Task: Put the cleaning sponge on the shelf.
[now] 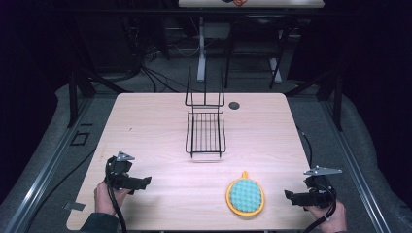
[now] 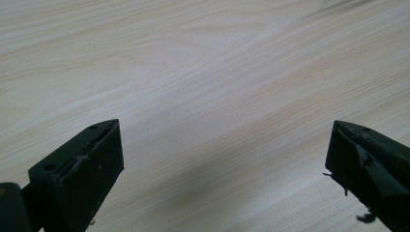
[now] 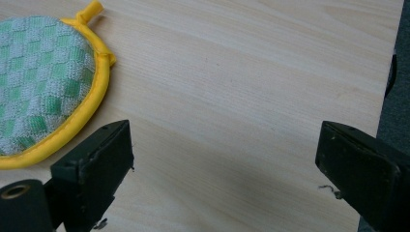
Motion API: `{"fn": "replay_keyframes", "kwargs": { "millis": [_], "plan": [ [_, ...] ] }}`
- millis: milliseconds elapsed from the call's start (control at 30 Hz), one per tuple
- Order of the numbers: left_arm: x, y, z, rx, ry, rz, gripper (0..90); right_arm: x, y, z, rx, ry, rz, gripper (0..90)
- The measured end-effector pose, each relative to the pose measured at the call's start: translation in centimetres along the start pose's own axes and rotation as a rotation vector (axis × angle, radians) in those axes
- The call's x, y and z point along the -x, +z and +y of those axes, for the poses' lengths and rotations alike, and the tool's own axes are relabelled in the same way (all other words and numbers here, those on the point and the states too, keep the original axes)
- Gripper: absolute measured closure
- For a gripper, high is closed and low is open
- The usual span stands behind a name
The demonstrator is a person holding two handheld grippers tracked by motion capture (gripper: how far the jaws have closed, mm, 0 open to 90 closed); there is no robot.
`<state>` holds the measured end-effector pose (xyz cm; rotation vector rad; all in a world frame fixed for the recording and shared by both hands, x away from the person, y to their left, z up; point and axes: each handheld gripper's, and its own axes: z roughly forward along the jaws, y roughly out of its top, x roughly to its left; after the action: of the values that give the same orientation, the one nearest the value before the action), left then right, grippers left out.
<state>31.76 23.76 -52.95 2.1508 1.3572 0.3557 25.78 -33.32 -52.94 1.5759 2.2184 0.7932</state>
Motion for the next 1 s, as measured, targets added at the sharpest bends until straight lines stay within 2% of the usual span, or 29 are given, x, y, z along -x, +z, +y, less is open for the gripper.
{"fn": "replay_keyframes", "kwargs": {
  "millis": [67,100,300,400,533,667,767,933,1000],
  "plan": [
    [0.1,0.1,0.1,-0.007,0.014,-0.002,0.0,0.1,0.0,0.0,-0.007,-0.009,-0.003,6.0],
    [0.2,0.1,0.1,-0.002,0.014,-0.005,0.0,0.0,0.1,0.0,-0.007,0.004,0.004,6.1],
    [0.2,-0.1,0.0,0.002,0.021,0.005,0.0,-0.2,0.0,0.1,-0.003,-0.003,0.014,6.8],
    [0.2,-0.2,0.0,0.024,0.020,-0.020,0.0,-0.6,0.0,0.3,0.011,-0.004,0.027,6.7],
    [0.0,-0.1,0.0,0.027,0.007,-0.033,0.0,-1.3,0.1,0.6,0.002,-0.020,0.053,5.8],
    [-0.3,0.1,0.0,0.014,-0.022,-0.021,0.0,-2.4,0.5,1.0,-0.011,-0.032,0.077,4.6],
    [-0.2,-0.1,0.0,0.035,-0.017,-0.029,0.0,-2.9,0.6,1.3,-0.006,-0.048,0.084,3.8],
    [0.1,0.1,0.2,0.016,-0.005,-0.014,0.0,-3.6,0.9,2.0,-0.004,-0.039,0.100,3.2],
    [0.0,0.0,0.2,0.024,-0.003,-0.009,0.0,-4.2,1.2,2.4,0.006,-0.050,0.107,3.2]
  ]
}}
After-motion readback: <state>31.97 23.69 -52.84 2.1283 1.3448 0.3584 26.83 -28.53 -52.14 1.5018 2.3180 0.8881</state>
